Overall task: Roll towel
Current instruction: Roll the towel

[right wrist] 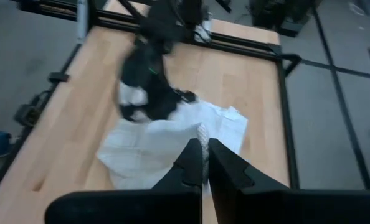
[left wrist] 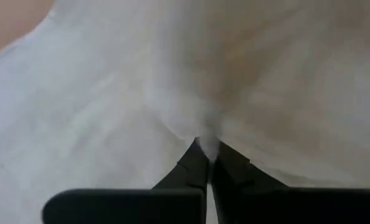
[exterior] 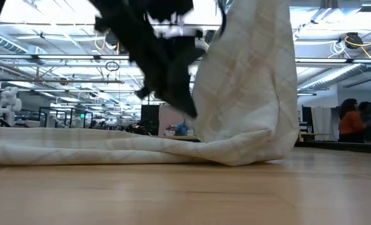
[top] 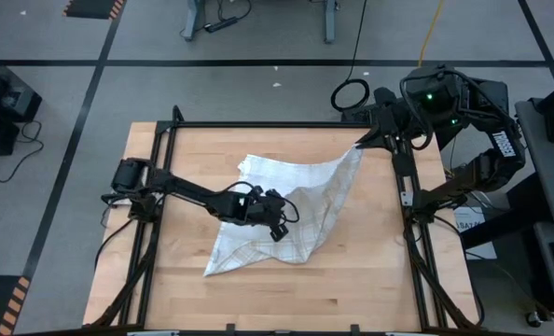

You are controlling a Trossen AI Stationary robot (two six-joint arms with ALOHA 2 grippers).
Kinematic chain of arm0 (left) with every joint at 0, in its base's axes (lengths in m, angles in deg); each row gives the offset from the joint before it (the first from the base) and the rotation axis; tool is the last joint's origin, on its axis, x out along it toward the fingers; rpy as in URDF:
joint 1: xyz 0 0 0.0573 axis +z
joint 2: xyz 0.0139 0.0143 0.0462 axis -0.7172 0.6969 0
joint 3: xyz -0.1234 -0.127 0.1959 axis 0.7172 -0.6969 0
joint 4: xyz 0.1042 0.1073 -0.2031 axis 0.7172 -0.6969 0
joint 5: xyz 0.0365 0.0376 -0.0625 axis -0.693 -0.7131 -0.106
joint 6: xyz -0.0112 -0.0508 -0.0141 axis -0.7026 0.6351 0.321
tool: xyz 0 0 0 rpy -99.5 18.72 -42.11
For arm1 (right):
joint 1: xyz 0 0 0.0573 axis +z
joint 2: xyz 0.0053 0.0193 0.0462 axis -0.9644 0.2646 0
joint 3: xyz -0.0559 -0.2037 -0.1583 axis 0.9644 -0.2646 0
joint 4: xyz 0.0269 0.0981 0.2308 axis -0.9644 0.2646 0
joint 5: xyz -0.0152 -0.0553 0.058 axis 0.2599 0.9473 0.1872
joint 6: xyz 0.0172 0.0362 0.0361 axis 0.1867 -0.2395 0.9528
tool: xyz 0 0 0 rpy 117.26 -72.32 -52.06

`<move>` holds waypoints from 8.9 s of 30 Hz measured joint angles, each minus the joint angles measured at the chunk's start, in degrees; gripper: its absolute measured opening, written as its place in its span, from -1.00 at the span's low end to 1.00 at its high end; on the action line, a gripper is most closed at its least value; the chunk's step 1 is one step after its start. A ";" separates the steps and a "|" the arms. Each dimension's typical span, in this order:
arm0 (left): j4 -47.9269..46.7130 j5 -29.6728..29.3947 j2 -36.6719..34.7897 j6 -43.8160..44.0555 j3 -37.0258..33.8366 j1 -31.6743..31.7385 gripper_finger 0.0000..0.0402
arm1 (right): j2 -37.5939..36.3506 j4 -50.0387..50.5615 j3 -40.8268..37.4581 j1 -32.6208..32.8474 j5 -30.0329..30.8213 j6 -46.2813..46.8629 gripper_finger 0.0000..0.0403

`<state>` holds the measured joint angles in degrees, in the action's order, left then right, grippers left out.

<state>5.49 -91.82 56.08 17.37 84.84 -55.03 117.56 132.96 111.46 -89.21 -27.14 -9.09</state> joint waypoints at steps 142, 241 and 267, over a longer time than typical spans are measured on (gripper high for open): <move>-47.66 23.09 -22.89 23.33 40.09 -28.67 -0.98 | -2.69 5.40 7.52 16.75 -11.57 56.63 -0.99; -56.38 7.34 -19.03 32.00 40.11 -38.36 -0.98 | 2.01 3.91 -7.52 42.33 1.83 71.68 -0.99; -74.78 -9.72 -21.14 47.19 39.33 -44.98 -0.98 | 2.08 -17.60 -25.61 48.84 -0.78 81.94 -0.99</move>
<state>-69.29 -101.55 34.93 64.56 124.17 -100.01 119.63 115.37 85.85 -40.38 -27.92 72.85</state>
